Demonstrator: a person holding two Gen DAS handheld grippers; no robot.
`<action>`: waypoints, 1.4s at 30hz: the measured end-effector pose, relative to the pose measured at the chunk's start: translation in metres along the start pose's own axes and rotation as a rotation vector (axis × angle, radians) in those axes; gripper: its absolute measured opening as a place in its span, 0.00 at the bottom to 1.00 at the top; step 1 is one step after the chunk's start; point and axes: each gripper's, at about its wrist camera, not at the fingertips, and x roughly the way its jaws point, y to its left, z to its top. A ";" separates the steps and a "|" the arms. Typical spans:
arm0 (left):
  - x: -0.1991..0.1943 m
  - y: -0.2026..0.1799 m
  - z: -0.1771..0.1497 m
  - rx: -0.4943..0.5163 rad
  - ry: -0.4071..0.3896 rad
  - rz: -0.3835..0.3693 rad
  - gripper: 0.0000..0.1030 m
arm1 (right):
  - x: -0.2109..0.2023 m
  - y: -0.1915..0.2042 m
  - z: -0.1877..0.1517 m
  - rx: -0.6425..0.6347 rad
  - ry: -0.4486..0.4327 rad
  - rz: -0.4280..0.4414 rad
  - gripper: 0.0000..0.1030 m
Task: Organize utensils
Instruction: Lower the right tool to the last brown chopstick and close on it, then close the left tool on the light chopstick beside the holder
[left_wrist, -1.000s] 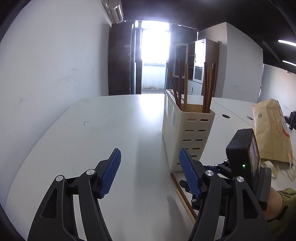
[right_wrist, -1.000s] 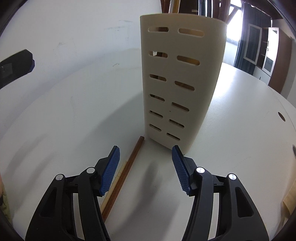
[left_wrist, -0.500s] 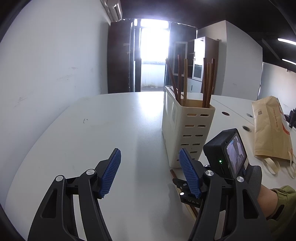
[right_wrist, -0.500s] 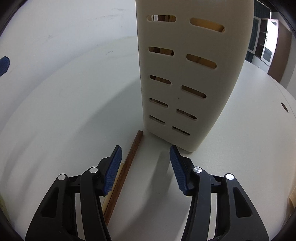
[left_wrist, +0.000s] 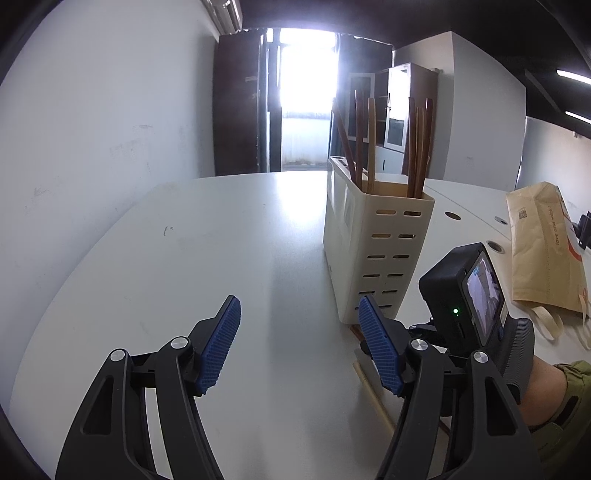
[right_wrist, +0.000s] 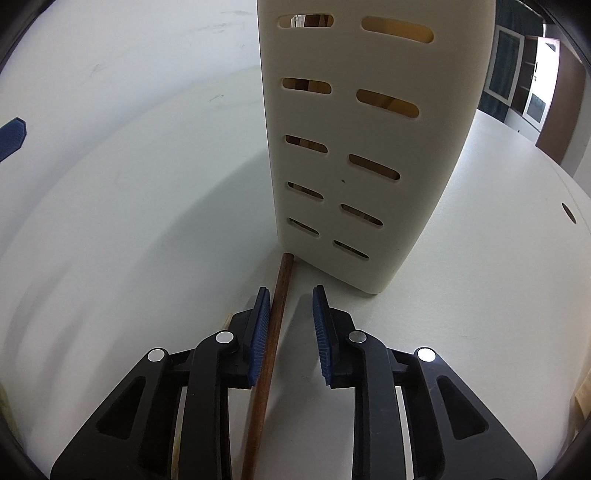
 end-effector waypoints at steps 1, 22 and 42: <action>0.002 0.001 -0.001 0.000 0.007 -0.001 0.64 | -0.001 -0.001 0.000 -0.005 0.002 0.004 0.20; 0.060 -0.032 -0.034 0.050 0.253 -0.054 0.64 | 0.002 -0.003 0.010 -0.001 0.026 0.024 0.07; 0.094 -0.059 -0.061 0.150 0.394 -0.084 0.26 | -0.002 -0.042 -0.005 0.053 0.020 0.006 0.07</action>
